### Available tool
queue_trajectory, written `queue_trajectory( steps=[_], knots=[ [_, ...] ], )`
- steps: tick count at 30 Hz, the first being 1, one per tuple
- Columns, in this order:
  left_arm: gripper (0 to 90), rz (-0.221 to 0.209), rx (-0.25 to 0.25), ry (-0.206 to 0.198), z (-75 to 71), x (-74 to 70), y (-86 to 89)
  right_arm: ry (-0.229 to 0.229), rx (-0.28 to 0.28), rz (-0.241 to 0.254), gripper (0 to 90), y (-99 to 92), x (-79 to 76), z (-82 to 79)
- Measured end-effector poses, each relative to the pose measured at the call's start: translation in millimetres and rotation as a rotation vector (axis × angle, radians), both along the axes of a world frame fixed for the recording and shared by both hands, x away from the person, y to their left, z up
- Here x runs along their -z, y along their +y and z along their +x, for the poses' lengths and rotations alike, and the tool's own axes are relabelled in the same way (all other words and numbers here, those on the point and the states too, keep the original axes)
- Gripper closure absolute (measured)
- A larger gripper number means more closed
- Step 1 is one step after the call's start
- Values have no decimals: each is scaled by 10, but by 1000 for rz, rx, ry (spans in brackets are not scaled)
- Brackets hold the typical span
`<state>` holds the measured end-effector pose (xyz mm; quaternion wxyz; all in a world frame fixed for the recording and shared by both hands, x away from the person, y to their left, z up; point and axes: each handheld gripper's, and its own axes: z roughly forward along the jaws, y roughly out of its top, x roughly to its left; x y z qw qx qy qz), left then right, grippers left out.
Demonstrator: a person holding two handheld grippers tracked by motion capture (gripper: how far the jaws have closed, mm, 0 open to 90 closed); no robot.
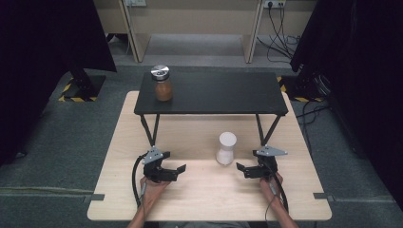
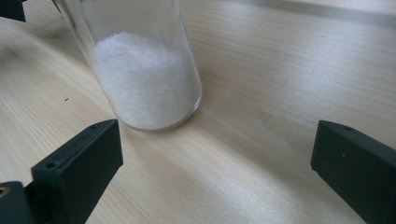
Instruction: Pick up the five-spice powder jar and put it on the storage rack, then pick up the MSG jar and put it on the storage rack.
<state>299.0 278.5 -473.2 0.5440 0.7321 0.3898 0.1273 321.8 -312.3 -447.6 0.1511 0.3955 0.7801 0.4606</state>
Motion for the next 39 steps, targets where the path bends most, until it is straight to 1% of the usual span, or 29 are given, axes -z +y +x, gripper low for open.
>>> queue_trajectory(
  steps=[20, 26, 30, 39],
  knots=[
    [37, 0, -2, -9, -14, 2, 4, 3, -2, 1, 22, -2, -2, 6],
    [27, 2, -6, -8, -17, -1, -3, 3, -3, 2, 22, -6, -1, 8],
    [4, 0, -13, -7, -23, -1, -10, 3, -1, 3, 22, -6, 0, 7],
    [2, 1, -15, -6, -22, -3, -24, 1, -5, -1, 22, -2, -1, 7]
  ],
)
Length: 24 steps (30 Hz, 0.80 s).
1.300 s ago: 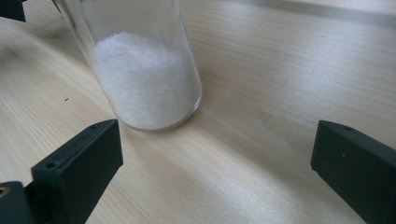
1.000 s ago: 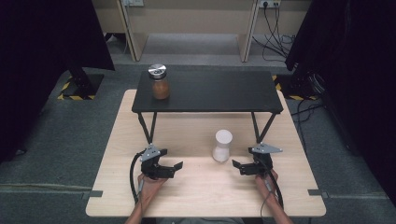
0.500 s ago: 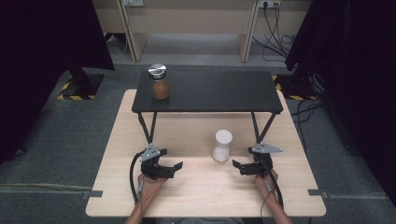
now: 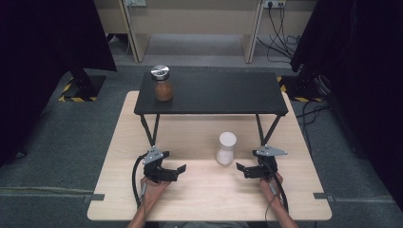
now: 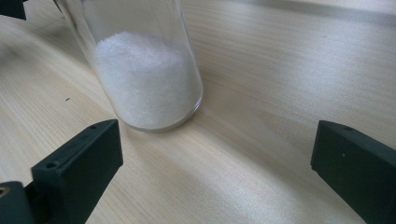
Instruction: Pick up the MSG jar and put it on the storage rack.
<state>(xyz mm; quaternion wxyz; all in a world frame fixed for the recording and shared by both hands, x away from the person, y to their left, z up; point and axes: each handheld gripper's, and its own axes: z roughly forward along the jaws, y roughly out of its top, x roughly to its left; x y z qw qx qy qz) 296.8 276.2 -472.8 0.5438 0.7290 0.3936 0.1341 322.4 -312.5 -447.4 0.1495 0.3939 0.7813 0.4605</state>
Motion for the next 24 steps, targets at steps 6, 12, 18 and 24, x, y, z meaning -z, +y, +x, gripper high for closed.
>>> queue_trajectory(
  steps=[6, 12, 18, 24],
  knots=[
    [3, -21, -11, -5, -15, 17, 10, 0, -3, 0, 22, -2, 0, 2],
    [2, -27, -1, -13, -16, 25, 17, -6, -6, -9, 22, 12, -3, -2],
    [9, -26, -5, -17, -23, 25, 9, -5, -7, -6, 22, 7, -1, 0],
    [8, -35, 1, -21, -23, 35, 24, -5, -7, -8, 22, 9, -2, 0]
  ],
)
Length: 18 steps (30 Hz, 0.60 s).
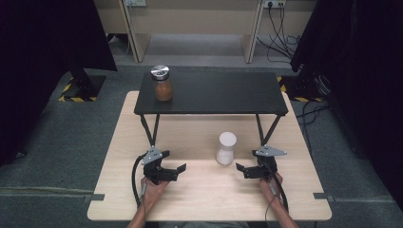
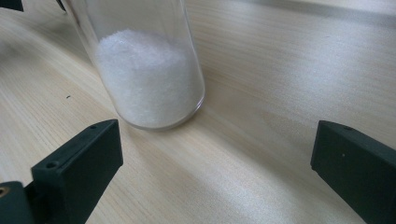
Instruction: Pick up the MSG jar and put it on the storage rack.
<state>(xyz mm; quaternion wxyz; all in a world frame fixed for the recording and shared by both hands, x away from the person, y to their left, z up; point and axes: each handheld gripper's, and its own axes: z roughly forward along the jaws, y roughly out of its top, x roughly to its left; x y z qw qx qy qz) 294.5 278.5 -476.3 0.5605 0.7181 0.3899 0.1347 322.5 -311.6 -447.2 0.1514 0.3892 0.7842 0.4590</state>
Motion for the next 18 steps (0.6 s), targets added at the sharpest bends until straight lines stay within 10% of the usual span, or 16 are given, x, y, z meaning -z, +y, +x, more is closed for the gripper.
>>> queue_trajectory(
  steps=[18],
  knots=[
    [0, -5, 4, -16, -19, 7, 11, 1, 0, 1, 22, -1, 0, 1]
  ],
)
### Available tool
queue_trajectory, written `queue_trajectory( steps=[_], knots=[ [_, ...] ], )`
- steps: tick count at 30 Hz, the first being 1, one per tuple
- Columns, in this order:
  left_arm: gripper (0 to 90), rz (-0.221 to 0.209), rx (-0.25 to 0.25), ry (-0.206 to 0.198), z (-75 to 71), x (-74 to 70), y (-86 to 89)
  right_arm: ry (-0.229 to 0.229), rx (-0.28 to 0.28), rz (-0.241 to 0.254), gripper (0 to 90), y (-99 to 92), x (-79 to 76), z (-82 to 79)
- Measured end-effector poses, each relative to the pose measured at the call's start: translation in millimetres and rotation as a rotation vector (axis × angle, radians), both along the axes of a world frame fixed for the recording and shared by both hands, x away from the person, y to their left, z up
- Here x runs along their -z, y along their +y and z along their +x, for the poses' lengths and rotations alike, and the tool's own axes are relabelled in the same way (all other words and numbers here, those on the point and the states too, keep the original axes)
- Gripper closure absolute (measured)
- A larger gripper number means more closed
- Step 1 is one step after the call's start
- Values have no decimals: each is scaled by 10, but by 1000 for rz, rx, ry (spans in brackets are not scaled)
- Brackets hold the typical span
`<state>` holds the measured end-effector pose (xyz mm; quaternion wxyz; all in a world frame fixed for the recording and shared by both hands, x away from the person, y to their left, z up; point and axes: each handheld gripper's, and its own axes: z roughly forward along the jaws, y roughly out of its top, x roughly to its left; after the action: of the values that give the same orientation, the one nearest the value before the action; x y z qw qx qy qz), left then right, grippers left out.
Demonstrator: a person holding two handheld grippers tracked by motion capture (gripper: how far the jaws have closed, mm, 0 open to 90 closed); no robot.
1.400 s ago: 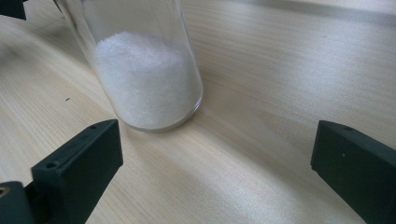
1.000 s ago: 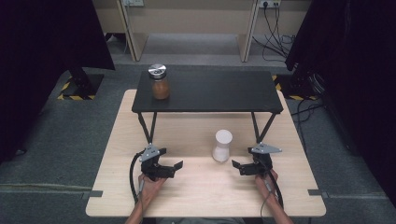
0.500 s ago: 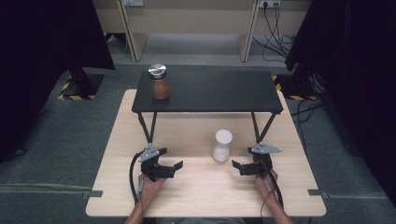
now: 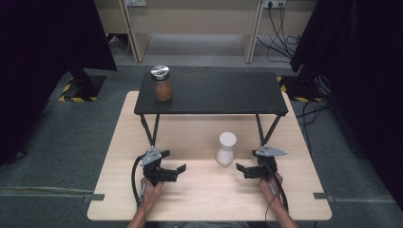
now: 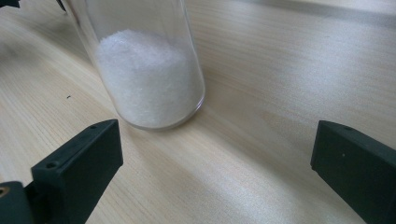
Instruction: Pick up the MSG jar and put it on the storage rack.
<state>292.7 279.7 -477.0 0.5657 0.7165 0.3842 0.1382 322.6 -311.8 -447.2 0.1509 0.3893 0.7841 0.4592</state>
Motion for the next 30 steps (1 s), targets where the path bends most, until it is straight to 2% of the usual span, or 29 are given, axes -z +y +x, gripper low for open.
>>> queue_trajectory(
  steps=[4, 5, 14, 18, 20, 24, 27, 30],
  knots=[
    [0, 7, -7, 18, 13, -14, -6, 0, 0, 0, 22, -1, 0, 0],
    [0, 20, -14, 22, 9, -26, -22, 0, 0, 0, 22, 0, 0, -1],
    [1, 33, -30, 34, 3, -40, -12, -3, -1, 3, 21, -10, 3, -3],
    [1, 28, -29, 35, 5, -36, 2, -33, -31, 36, 27, -91, 29, 0],
    [1, 32, -22, 35, 10, -40, 1, -47, -38, 26, 27, -87, -3, -1],
    [1, 35, -21, 34, 11, -41, -1, -43, -54, 64, 26, -124, -22, 32],
    [1, 36, -20, 34, 11, -42, 1, -66, -31, 50, 16, -39, -71, -23],
    [1, 37, -17, 32, 11, -41, 1, -59, 17, 26, 12, 88, -139, -62]
  ],
)
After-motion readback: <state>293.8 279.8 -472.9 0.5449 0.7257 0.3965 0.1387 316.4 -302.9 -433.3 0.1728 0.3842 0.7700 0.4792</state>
